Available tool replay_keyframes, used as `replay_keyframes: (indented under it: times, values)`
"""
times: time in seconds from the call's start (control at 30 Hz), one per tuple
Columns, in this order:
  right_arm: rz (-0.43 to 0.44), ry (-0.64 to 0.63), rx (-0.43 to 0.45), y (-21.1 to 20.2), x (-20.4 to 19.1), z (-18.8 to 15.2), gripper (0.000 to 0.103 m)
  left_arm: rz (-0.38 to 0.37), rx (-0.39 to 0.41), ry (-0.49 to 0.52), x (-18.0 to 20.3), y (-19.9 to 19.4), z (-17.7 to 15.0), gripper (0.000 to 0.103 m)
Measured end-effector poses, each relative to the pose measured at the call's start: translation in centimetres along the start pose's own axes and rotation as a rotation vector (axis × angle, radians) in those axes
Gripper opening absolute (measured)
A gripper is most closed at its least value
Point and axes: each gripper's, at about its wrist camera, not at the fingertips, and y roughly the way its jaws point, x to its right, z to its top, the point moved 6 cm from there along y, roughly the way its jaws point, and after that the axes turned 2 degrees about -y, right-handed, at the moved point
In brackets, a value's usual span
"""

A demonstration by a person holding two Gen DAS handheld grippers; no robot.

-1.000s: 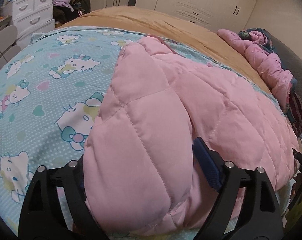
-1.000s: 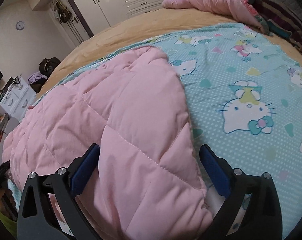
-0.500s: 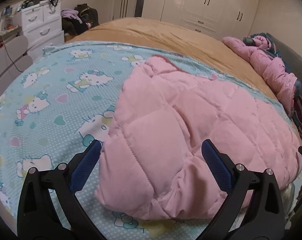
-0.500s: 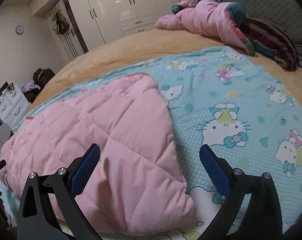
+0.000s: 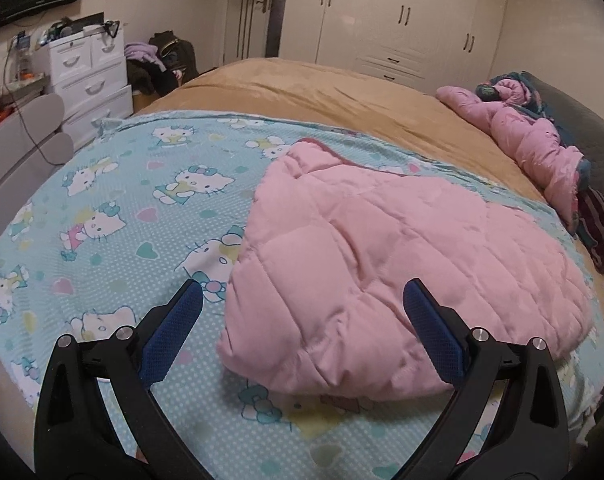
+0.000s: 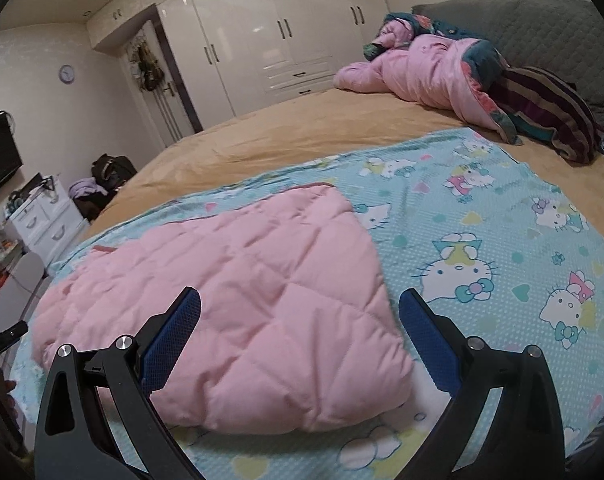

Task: Fold large clothes
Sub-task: 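Pull both open tools back away from the jacket bundle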

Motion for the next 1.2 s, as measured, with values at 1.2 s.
replay_keyframes:
  times: [1.2]
  values:
    - [0.12, -0.201, 0.058, -12.7, -11.2, -8.5, 0.099, -0.085, 0.127, 0.164, 3.5, -10.8, -6.7, 0.094]
